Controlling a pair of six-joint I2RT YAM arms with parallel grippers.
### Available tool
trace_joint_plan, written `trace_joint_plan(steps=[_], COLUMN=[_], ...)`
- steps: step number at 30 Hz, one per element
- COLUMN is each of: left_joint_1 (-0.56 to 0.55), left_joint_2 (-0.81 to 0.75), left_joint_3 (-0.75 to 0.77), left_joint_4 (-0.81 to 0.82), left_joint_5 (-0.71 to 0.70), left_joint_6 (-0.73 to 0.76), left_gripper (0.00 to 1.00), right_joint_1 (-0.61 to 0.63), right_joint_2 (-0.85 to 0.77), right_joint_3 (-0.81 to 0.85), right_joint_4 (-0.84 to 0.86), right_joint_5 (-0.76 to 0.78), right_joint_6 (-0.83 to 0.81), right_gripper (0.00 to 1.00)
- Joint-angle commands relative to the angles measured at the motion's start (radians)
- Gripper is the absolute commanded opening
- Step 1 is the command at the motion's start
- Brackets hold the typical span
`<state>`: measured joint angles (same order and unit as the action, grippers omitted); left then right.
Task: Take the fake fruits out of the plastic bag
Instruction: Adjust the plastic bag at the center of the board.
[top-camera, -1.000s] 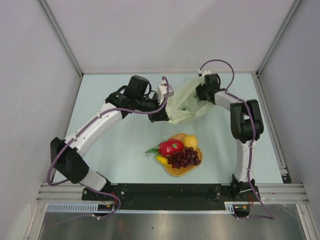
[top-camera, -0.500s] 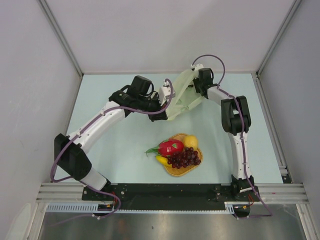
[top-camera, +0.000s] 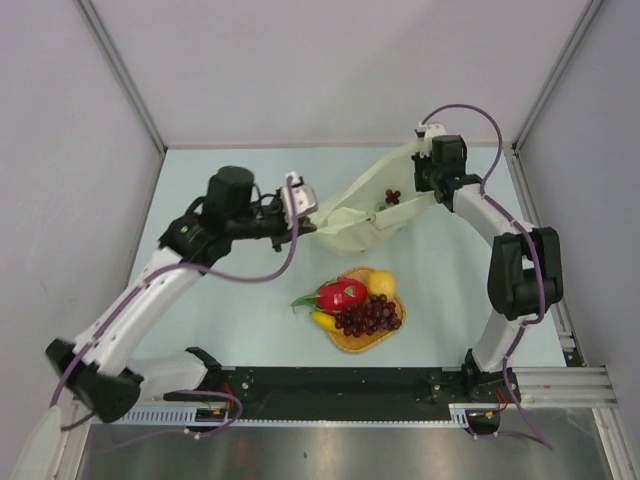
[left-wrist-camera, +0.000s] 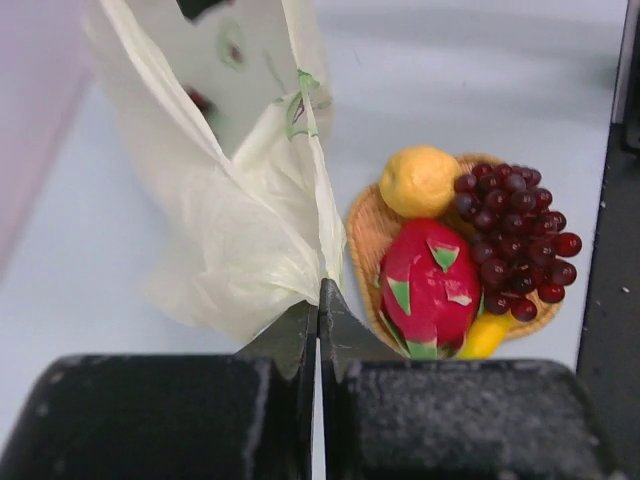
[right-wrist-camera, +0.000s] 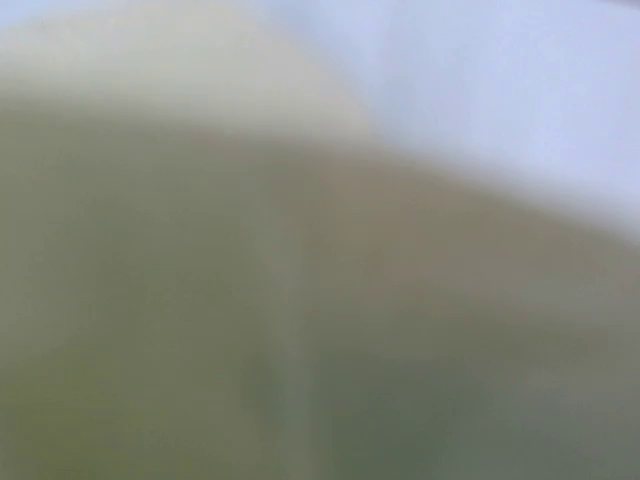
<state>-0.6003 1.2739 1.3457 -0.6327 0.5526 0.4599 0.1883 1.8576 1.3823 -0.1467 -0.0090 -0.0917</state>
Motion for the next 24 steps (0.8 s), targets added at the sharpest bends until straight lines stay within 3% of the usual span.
trace_joint_plan(steps=[1,5,12,15,19,24], left_joint_1=[-0.009,-0.009,-0.015,-0.016,-0.016,-0.016], left_joint_2=[-0.114,-0.064,-0.067,-0.082,-0.094,-0.064], left_joint_3=[-0.132,-0.103,-0.209,-0.269,-0.318,-0.335], left_joint_4=[0.177,0.142,0.189,0.174,0.169,0.151], left_joint_5=[-0.046,-0.03,-0.069,-0.124,-0.233,-0.307], left_joint_6=[0.091,0.056,0.046,0.123,0.22,0.365], left_gripper=[0.0,0.0,0.0,0.0,0.0,0.0], right_joint_1=[0.094,0.143,0.158,0.175,0.224,0.255], right_joint_2=[-0.068,-0.025,-0.023,-0.096,-0.211,-0.302], right_joint_3=[-0.042,-0.042,-0.089,-0.192,-0.357,-0.451], right_joint_4=[0.038,0.056,0.029,0.035,0.055,0.136], right_joint_5=[-0.075,-0.039,-0.017,0.007,0.041,0.082], right_joint_6=[0.027,0.017,-0.026,-0.023,-0.019,-0.017], right_gripper=[0.0,0.02,0.47,0.57,0.61,0.61])
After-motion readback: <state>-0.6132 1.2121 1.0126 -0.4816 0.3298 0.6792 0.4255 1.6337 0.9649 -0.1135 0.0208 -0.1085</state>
